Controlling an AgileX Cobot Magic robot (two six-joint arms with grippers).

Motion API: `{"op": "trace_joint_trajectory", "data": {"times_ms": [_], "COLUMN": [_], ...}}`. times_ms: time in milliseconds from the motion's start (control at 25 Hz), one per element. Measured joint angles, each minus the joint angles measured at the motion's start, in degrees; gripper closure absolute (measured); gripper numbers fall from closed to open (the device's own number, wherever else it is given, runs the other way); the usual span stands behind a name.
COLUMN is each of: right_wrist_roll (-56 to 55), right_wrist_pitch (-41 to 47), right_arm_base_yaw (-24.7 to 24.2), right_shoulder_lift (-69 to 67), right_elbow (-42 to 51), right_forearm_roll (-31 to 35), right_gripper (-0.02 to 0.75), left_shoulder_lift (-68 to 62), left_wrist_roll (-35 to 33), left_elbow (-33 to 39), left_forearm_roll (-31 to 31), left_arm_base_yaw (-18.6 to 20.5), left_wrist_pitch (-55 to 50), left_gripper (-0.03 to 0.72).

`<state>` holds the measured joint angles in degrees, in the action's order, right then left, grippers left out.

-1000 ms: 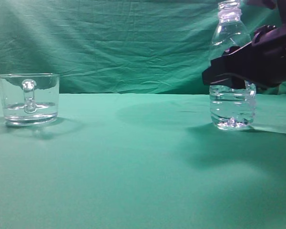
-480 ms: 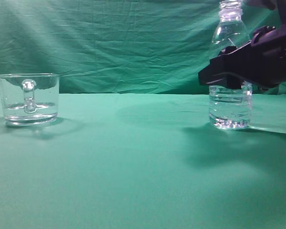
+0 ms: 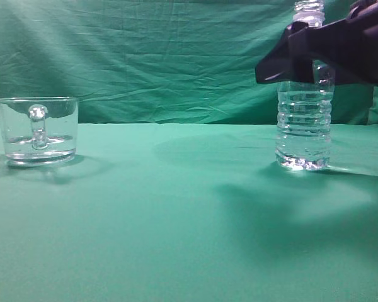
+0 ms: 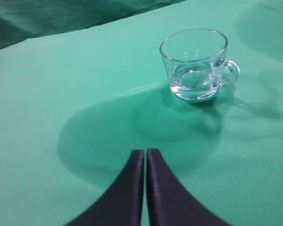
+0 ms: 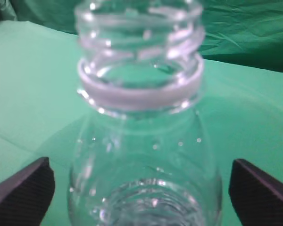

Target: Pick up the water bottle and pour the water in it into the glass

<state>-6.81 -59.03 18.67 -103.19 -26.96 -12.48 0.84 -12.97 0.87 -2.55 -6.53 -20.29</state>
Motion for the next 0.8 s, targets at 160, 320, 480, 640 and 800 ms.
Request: {"op": "trace_joint_trajectory", "data": {"times_ms": [160, 320, 480, 640, 800], "right_wrist_roll": [0.0, -0.68, -4.4, -11.09, -13.46], "right_wrist_pitch": [4.89, 13.32, 24.68, 34.31, 41.95], "right_arm_base_yaw": [0.0, 0.0, 0.0, 0.0, 0.0], "right_shoulder_lift": [7.1, 15.75, 26.69, 38.13, 48.64], "right_elbow": [2.69, 4.05, 4.47, 4.57, 4.6], "right_forearm_roll": [0.12, -0.98, -5.27, -11.58, -14.18], "right_gripper": [0.065, 0.065, 0.125, 0.279, 0.503], "left_shoulder_lift": [0.0, 0.0, 0.0, 0.0, 0.0], "left_wrist_roll": [0.0, 0.0, 0.0, 0.0, 0.0], "left_elbow": [0.0, 0.0, 0.0, 0.0, 0.0], "left_forearm_roll": [0.0, 0.0, 0.0, 0.0, 0.0], "left_arm_base_yaw": [0.0, 0.0, 0.0, 0.0, 0.0], "left_wrist_pitch": [0.0, 0.0, 0.0, 0.0, 0.0], "left_gripper": [0.688, 0.688, 0.688, 0.688, 0.688]}}
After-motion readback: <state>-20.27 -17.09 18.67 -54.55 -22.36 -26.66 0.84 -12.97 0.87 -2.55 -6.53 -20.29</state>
